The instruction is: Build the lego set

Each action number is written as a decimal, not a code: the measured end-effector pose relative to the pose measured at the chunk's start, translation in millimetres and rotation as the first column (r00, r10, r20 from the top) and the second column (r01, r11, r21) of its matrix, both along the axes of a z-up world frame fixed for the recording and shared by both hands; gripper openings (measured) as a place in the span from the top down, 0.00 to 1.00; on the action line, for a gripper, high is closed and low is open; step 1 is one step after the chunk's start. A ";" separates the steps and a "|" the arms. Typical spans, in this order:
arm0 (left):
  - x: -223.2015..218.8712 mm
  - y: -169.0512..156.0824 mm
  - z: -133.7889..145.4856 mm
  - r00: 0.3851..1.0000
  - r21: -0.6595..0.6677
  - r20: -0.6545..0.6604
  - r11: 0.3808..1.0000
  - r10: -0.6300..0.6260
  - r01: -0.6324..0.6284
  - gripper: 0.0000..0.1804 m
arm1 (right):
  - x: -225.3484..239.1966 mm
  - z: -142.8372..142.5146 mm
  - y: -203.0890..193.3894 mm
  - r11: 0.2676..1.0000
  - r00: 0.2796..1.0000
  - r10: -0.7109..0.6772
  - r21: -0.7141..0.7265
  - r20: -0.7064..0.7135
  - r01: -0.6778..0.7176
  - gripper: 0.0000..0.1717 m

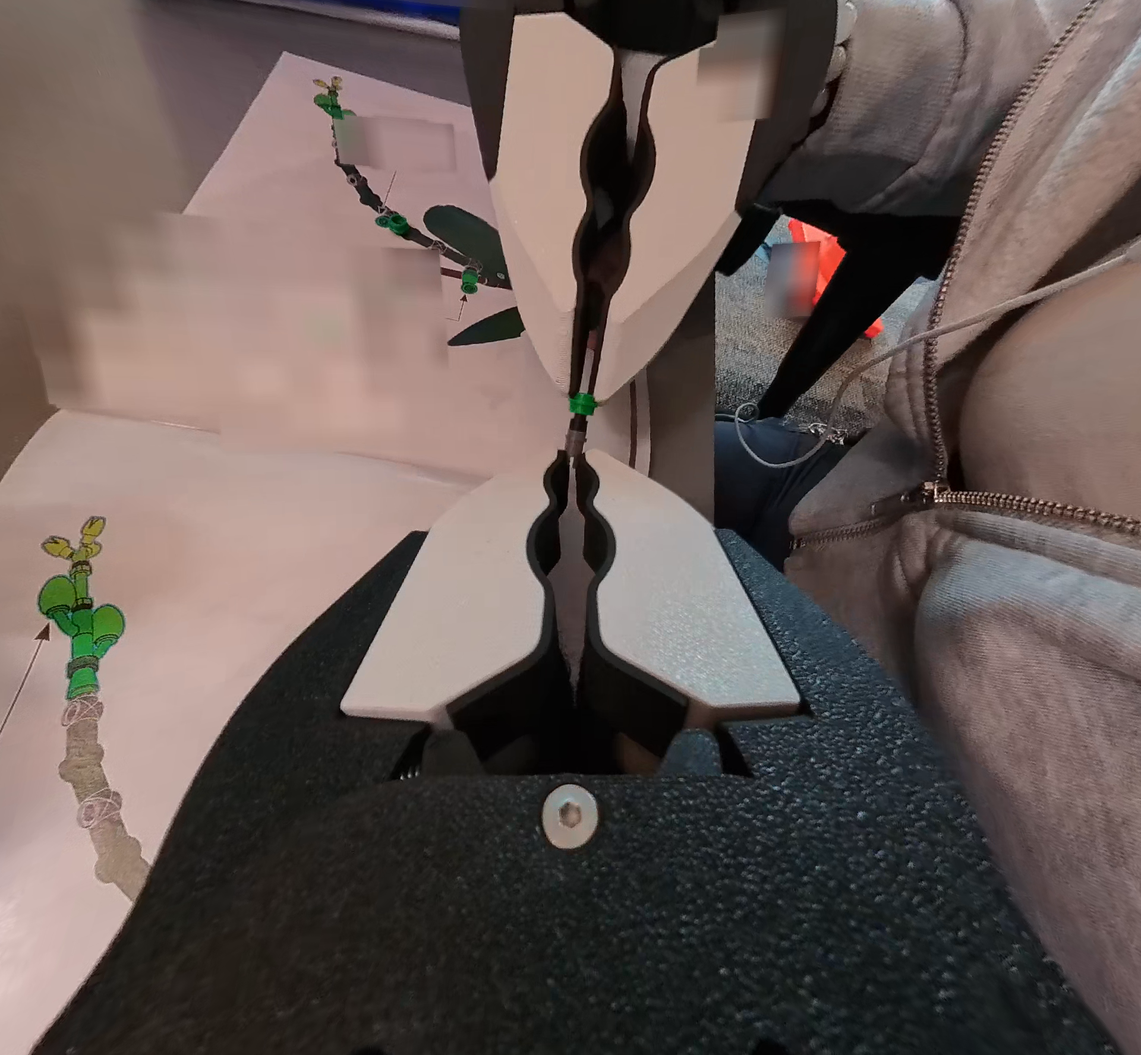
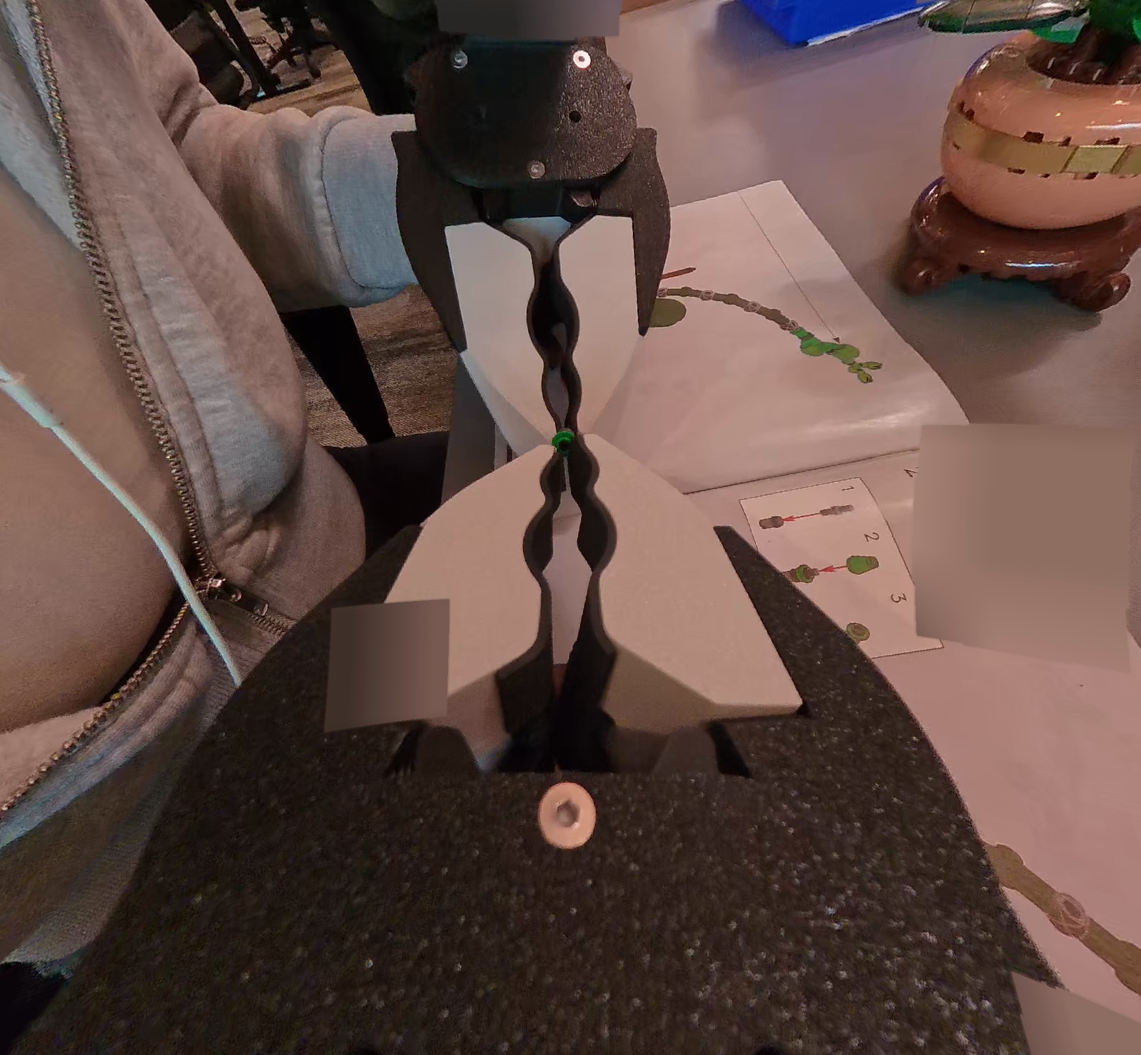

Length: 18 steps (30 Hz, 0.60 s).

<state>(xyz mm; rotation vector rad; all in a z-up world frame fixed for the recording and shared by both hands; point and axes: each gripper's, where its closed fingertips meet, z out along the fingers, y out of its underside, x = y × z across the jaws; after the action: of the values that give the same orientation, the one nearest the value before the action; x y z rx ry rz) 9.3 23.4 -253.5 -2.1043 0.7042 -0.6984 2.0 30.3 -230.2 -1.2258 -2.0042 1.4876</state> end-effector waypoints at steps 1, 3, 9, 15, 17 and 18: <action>0.3 -0.1 -1.7 1.000 -0.008 -0.009 1.000 -0.001 0.001 0.99 | -0.1 -0.9 -0.1 1.000 1.000 0.000 0.001 0.005 0.000 0.99; 1.8 -1.2 -5.4 0.999 -0.022 -0.033 1.000 -0.014 0.013 0.99 | -0.8 -0.3 -2.7 1.000 1.000 0.005 -0.011 0.007 -0.005 1.00; 3.5 -1.2 -7.1 0.999 -0.036 -0.037 0.999 -0.020 0.019 1.00 | -6.4 -5.8 -9.0 0.999 0.999 0.014 0.032 0.040 -0.015 1.00; 1.5 -1.0 -7.4 1.000 -0.053 -0.021 0.999 -0.003 0.002 1.00 | -10.0 15.6 0.0 0.997 0.999 -0.040 -0.072 -0.004 0.039 0.91; 1.6 -1.1 -8.7 0.999 -0.055 -0.032 0.998 -0.004 0.003 1.00 | -13.1 12.7 -5.6 0.998 0.999 -0.035 -0.055 0.010 0.036 0.90; 1.7 -1.1 -8.9 0.999 -0.055 -0.035 0.998 -0.005 0.003 1.00 | -15.3 9.5 -7.5 0.998 0.999 -0.039 -0.043 0.021 0.040 0.91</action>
<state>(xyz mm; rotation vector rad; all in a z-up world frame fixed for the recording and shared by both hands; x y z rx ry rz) 10.9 22.3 -262.5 -2.1706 0.7157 -0.6917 -13.3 22.8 -220.7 -1.2953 -1.9587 1.5130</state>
